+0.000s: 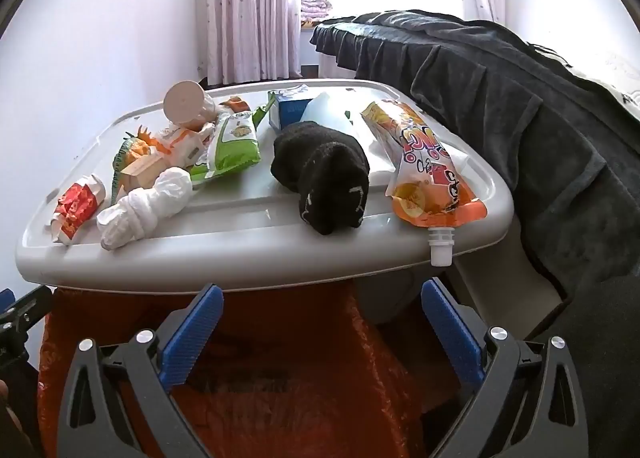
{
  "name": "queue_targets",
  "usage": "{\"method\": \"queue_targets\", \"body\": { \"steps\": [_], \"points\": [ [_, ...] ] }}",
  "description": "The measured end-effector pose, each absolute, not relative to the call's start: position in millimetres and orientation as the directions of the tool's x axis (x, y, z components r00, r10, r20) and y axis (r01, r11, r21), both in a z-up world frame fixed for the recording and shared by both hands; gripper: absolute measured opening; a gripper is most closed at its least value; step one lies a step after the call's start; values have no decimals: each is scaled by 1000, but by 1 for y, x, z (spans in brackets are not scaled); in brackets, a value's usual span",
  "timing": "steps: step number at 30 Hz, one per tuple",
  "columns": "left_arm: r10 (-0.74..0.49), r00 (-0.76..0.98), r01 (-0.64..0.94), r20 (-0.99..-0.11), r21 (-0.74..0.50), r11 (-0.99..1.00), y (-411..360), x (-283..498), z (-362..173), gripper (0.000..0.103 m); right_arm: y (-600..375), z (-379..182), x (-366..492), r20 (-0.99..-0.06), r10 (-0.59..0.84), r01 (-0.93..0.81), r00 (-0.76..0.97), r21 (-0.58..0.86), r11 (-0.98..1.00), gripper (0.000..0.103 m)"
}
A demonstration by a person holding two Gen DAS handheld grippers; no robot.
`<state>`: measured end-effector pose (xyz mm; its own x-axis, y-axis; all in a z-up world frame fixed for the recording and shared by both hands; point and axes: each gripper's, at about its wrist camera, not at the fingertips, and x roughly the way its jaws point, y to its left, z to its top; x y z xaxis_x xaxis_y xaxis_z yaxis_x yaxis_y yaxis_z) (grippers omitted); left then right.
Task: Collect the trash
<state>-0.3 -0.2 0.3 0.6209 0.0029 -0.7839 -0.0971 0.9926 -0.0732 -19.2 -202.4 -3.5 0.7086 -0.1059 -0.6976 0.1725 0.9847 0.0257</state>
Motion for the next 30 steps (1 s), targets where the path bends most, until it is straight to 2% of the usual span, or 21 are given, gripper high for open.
{"method": "queue_targets", "body": {
  "steps": [30],
  "points": [
    [15,632,-66,-775,-34,997,-5,-2,2,97,-204,-5,-18,-701,-112,182,705,25,983,98]
  ]
}}
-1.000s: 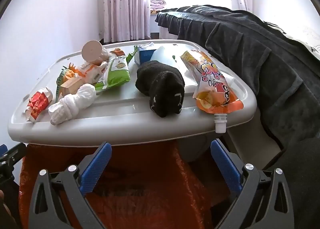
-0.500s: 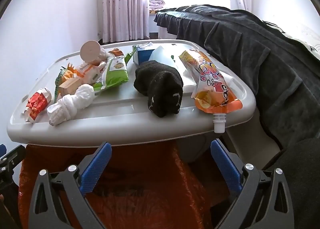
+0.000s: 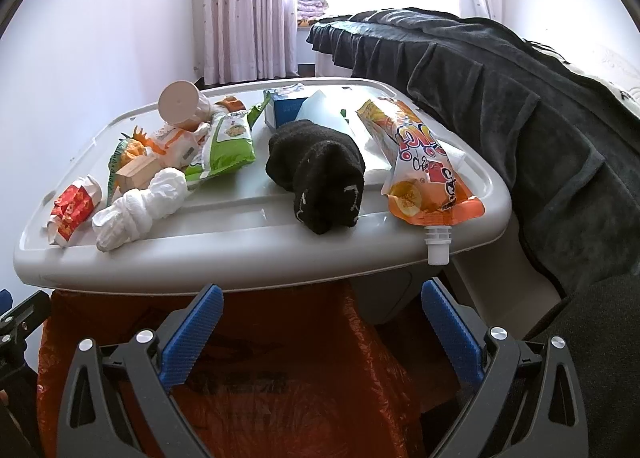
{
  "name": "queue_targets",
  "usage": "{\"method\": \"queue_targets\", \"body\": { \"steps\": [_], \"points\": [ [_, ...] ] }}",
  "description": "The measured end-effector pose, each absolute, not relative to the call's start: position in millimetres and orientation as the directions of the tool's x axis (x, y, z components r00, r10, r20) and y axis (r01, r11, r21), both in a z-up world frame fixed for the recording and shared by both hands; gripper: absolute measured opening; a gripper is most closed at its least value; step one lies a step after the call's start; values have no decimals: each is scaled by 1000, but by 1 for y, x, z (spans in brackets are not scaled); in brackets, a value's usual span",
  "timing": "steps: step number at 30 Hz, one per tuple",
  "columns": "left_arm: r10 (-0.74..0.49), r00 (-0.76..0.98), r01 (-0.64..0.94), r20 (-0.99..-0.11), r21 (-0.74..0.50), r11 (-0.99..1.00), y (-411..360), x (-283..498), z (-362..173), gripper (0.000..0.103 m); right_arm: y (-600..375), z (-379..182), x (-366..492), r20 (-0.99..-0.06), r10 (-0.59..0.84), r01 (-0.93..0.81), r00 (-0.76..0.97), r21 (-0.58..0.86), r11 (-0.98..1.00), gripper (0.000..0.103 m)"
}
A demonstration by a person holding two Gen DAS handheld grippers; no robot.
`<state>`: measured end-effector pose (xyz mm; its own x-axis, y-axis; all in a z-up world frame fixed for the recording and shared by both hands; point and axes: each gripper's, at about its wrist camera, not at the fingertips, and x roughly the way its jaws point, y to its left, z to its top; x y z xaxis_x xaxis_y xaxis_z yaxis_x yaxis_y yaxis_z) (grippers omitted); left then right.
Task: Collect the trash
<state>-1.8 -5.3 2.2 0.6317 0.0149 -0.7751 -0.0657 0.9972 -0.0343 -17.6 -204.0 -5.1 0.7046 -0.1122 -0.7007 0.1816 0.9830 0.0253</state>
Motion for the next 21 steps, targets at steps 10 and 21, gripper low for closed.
{"method": "queue_targets", "body": {
  "steps": [10,21],
  "points": [
    [8,655,-75,-756,-55,996,-3,-5,8,97,-208,-3,-19,-690,-118,198,714,37,980,98],
    [5,661,-83,-750,-66,994,0,-4,10,97,-206,-5,-18,-691,-110,188,714,38,981,98]
  ]
}}
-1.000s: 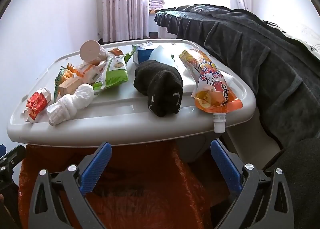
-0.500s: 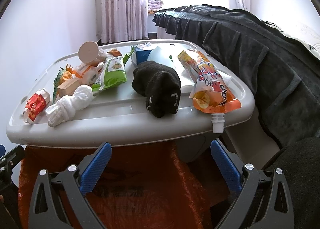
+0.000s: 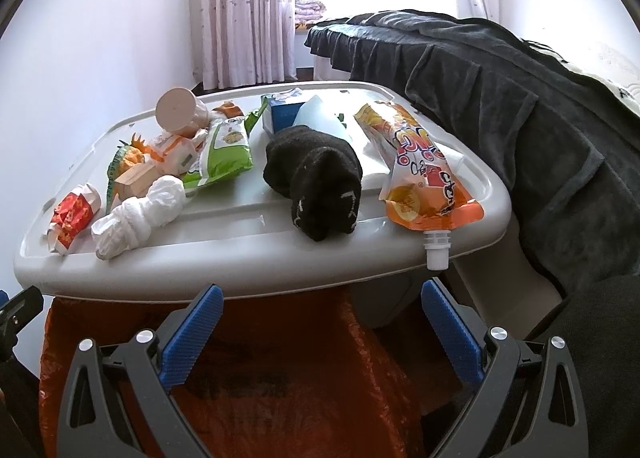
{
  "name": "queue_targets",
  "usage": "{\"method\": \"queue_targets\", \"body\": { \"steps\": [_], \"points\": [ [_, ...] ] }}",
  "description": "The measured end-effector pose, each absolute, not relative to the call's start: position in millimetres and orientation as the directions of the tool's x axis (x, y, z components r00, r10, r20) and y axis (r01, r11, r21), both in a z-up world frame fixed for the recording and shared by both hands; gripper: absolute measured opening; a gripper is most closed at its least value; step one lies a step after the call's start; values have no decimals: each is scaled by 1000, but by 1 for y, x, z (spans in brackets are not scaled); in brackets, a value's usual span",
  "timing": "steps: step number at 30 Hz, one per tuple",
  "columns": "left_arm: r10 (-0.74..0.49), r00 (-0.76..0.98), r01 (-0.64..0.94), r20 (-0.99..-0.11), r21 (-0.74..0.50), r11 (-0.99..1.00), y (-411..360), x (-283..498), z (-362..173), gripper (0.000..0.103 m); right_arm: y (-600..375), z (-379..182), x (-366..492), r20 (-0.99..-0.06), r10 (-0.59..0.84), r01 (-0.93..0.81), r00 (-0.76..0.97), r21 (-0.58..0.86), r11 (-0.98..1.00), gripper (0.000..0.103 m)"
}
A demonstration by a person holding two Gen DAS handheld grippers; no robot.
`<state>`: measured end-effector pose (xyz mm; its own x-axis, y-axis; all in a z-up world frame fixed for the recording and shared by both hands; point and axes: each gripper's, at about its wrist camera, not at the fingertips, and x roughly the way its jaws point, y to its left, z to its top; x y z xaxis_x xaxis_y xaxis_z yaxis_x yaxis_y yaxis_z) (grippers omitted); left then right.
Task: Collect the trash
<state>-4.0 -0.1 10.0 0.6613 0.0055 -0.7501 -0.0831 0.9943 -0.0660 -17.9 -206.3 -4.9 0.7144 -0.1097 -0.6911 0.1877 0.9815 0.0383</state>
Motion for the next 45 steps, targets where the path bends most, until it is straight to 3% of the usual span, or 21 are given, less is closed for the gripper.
{"method": "queue_targets", "body": {
  "steps": [36,45],
  "points": [
    [16,674,-56,-739,-29,998,-7,-5,11,97,-207,-5,-16,-695,-110,190,710,39,981,98],
    [14,671,-53,-741,-30,998,-9,-4,12,97,-222,20,-10,-706,-54,136,706,61,989,98]
  ]
}}
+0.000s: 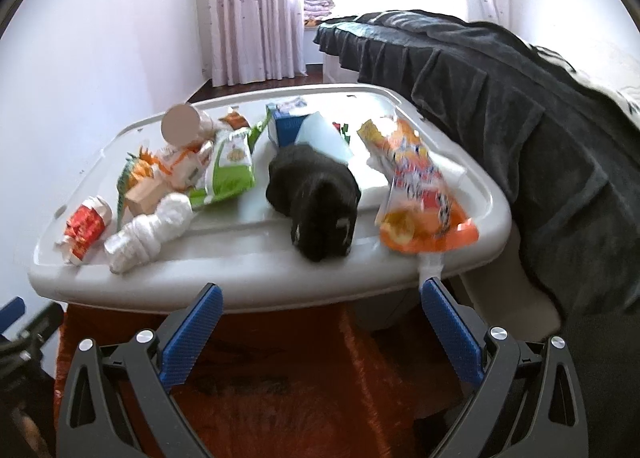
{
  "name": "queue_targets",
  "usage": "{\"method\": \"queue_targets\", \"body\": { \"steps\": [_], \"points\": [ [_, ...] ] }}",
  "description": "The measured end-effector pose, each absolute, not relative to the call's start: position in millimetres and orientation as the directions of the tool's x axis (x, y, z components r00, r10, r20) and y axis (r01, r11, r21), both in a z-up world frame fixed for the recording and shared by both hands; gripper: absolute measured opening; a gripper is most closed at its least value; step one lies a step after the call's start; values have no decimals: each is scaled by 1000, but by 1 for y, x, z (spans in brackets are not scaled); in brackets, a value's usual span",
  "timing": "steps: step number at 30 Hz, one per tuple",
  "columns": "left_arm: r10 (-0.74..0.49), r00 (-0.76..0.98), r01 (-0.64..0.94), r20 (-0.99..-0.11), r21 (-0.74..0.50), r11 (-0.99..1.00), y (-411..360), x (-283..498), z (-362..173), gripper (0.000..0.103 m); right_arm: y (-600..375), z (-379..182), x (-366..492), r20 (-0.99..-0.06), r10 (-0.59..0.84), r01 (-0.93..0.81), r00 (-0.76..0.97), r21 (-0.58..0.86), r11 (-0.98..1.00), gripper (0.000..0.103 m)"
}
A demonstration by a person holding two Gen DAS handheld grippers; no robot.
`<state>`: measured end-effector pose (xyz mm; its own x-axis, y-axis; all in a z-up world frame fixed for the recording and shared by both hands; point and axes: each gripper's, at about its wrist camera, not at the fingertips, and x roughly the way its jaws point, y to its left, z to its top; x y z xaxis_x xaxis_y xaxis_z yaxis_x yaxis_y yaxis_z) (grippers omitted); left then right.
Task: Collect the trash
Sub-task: 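Grasp the orange juice pouch with the right gripper and lift it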
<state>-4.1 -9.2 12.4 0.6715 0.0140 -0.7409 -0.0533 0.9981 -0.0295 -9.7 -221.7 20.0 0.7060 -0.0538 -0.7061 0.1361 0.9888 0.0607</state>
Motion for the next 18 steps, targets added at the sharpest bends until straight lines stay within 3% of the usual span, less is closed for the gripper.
{"method": "queue_targets", "body": {
  "steps": [11,13,18],
  "points": [
    [-8,661,-42,-751,-48,998,-14,-4,16,97,-329,43,80,-828,28,123,559,116,986,98],
    [-8,661,-37,-751,-44,998,-16,-5,16,97,-333,34,97,-850,62,122,523,146,982,92],
    [7,648,-18,-762,-7,1000,-22,-6,11,97,-331,-2,133,-909,117,136,399,185,973,60]
  ]
}}
